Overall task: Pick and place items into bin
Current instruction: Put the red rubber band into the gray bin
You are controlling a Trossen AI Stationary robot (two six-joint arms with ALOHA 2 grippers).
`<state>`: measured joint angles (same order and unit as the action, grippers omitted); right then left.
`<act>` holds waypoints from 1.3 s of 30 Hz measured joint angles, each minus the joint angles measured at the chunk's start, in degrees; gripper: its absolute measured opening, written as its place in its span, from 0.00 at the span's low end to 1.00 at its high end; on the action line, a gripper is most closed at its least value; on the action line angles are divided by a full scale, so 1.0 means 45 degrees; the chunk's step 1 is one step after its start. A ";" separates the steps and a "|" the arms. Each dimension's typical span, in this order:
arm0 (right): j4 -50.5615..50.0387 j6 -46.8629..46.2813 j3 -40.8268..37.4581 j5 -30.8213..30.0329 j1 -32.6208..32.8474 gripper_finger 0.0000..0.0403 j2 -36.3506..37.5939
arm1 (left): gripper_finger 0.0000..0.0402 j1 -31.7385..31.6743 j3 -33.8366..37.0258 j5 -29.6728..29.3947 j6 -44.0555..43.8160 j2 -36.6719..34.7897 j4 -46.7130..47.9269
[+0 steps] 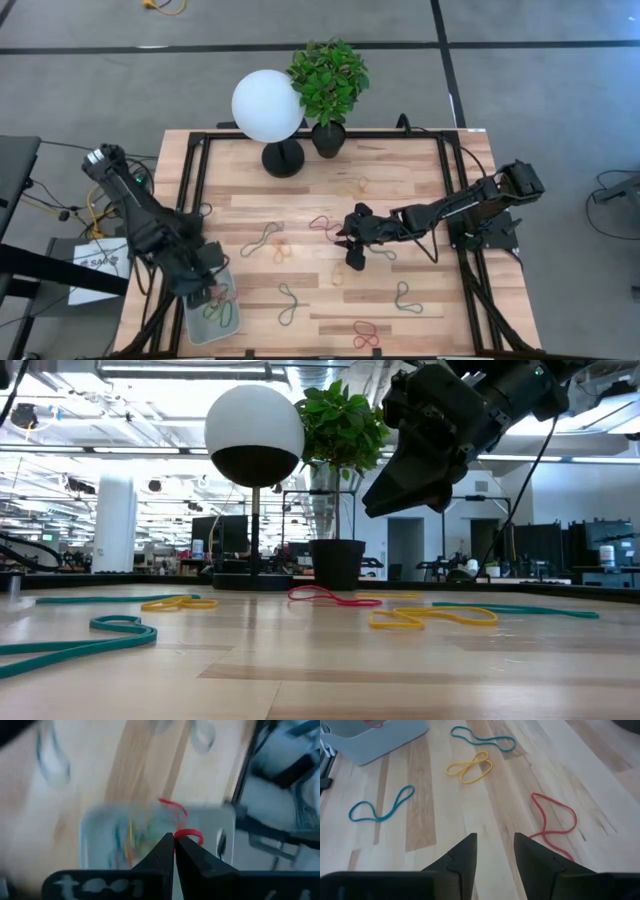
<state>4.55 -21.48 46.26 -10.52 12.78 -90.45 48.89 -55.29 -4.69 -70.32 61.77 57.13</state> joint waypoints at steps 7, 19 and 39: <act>0.0017 -0.0037 0.0000 -0.0002 0.0000 0.30 0.0000 | 0.00 0.1090 0.0000 -0.0425 -0.2465 0.0891 0.1336; 0.0036 -0.0032 0.0000 -0.0003 0.0000 0.30 0.0000 | 0.00 0.1106 0.0000 0.0088 -0.2532 0.2783 0.1417; 0.0041 -0.0007 0.0000 -0.0004 0.0000 0.30 -0.0005 | 0.01 0.0555 0.0000 0.0884 -0.2639 0.4295 0.1427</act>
<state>4.73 -21.52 46.26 -10.54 12.78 -90.48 51.39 -55.29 -0.71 -82.19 81.10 63.55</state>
